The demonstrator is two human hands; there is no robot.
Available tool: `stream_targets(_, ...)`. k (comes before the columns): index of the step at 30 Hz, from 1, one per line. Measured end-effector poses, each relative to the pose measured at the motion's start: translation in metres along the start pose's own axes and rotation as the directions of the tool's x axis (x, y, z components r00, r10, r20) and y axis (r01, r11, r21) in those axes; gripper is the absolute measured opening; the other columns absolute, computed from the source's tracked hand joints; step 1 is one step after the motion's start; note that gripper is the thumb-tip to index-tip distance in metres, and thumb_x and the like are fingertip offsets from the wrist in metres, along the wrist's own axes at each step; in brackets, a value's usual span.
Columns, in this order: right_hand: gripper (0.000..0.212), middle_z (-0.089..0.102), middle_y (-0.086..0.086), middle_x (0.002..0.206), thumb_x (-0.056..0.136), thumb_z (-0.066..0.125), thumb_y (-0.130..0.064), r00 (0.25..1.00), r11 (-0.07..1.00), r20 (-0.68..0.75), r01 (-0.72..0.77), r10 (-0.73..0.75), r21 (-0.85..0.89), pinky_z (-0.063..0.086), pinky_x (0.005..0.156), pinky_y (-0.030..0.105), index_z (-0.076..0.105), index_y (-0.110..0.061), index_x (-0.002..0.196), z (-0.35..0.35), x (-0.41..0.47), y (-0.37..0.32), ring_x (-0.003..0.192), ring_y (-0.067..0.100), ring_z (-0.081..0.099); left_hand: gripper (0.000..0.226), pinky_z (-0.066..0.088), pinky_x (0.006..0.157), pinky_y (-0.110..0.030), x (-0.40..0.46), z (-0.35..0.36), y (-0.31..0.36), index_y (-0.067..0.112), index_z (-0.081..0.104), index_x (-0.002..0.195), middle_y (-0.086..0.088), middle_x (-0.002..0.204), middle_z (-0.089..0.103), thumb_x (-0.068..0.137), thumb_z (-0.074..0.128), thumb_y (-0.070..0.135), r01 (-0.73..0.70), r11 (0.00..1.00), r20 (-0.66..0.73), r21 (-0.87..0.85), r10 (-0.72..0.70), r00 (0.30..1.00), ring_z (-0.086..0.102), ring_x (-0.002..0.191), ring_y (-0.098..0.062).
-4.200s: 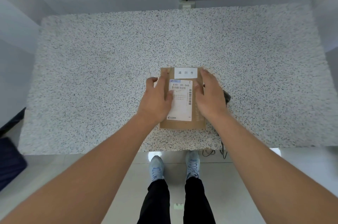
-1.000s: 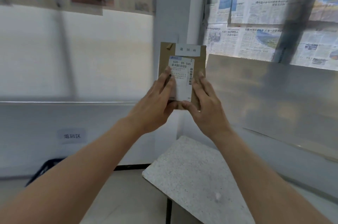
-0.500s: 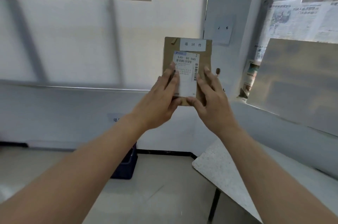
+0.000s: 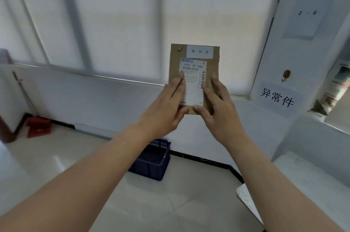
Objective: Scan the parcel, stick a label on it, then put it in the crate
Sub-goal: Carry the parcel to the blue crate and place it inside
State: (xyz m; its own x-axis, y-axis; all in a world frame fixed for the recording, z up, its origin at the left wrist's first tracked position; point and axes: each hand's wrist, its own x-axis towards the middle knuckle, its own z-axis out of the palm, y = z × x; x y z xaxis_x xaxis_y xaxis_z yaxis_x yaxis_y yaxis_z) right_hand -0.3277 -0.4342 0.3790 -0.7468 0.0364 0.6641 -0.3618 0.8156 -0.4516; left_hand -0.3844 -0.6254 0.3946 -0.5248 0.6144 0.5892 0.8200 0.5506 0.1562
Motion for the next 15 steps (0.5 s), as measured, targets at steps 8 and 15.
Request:
stream_targets(8,0.071,0.023,0.007,0.168,0.095,0.074,-0.02,0.996,0.992,0.053,0.064,-0.07,0.108,0.02,0.114,0.009,0.041,-0.011,0.157,0.077,0.074,0.034,0.153,0.016,0.024,0.078,0.025,0.124,-0.046,0.029,0.013,-0.077,-0.003,0.014,0.159,-0.012,0.172,0.002,0.101,0.058,0.024,0.129,0.99,0.013,0.065,-0.13,0.991,0.01,0.158,-0.024)
stream_targets(15,0.067,0.021,0.006,0.169,0.098,0.07,-0.021,0.99,0.985,0.118,0.063,-0.083,0.158,0.026,0.117,0.02,0.041,-0.01,0.157,0.148,0.117,0.033,0.154,0.017,0.023,0.077,0.025,0.124,-0.047,0.028,0.014,-0.154,0.0,0.016,0.16,-0.008,0.172,0.002,0.101,0.058,0.026,0.184,0.98,0.014,0.078,-0.185,0.983,0.011,0.158,-0.022)
